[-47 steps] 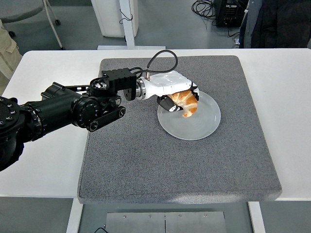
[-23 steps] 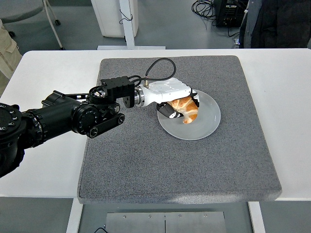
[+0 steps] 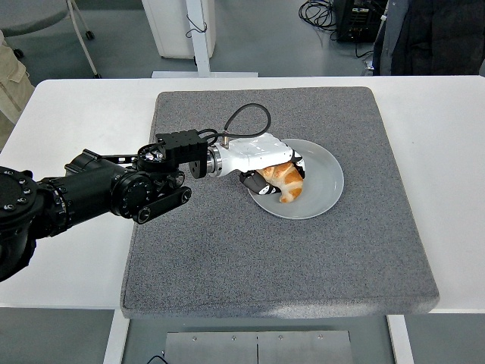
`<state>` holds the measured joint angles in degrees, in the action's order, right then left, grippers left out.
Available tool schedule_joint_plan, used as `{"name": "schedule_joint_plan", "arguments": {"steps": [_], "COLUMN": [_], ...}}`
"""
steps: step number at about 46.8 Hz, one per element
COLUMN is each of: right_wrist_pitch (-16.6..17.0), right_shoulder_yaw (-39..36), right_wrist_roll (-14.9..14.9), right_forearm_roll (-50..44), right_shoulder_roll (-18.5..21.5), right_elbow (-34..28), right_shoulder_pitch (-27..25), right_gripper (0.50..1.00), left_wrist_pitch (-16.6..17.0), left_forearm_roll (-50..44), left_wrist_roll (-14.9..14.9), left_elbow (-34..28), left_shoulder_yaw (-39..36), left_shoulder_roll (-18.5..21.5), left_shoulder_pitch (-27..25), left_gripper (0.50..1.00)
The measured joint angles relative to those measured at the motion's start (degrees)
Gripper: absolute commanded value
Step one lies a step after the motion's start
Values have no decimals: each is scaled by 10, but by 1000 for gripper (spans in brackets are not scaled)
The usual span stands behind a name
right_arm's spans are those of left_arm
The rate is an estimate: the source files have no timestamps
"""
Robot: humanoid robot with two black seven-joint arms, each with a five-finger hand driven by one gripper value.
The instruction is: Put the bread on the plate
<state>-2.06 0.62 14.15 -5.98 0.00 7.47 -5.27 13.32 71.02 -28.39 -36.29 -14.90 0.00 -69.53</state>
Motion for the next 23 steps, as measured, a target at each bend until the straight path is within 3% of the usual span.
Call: {"name": "schedule_joint_plan", "arguments": {"steps": [8,10,12,15,17,23], "right_wrist_pitch": [0,0,0,0,0,0], "right_shoulder_yaw": [0,0,0,0,0,0], "right_wrist_roll": [0,0,0,0,0,0], "right_forearm_roll": [0,0,0,0,0,0], "right_shoulder_roll": [0,0,0,0,0,0], "right_elbow": [0,0,0,0,0,0], "right_shoulder_pitch": [0,0,0,0,0,0], "right_gripper": [1000,1000,1000,1000,1000,1000], "left_wrist_pitch": [3,3,3,3,3,-1], "left_forearm_roll": [-1,-2,-2,-2,-3,-3], "left_wrist_roll": [0,0,1,1,1,-1], "left_elbow": [0,0,0,0,0,-2], "left_shoulder_yaw": [0,0,0,0,1,3], "left_shoulder_roll": [0,0,0,0,0,0], "left_shoulder_pitch": [0,0,0,0,0,0], "left_gripper": [500,526,596,784,997,1000]}}
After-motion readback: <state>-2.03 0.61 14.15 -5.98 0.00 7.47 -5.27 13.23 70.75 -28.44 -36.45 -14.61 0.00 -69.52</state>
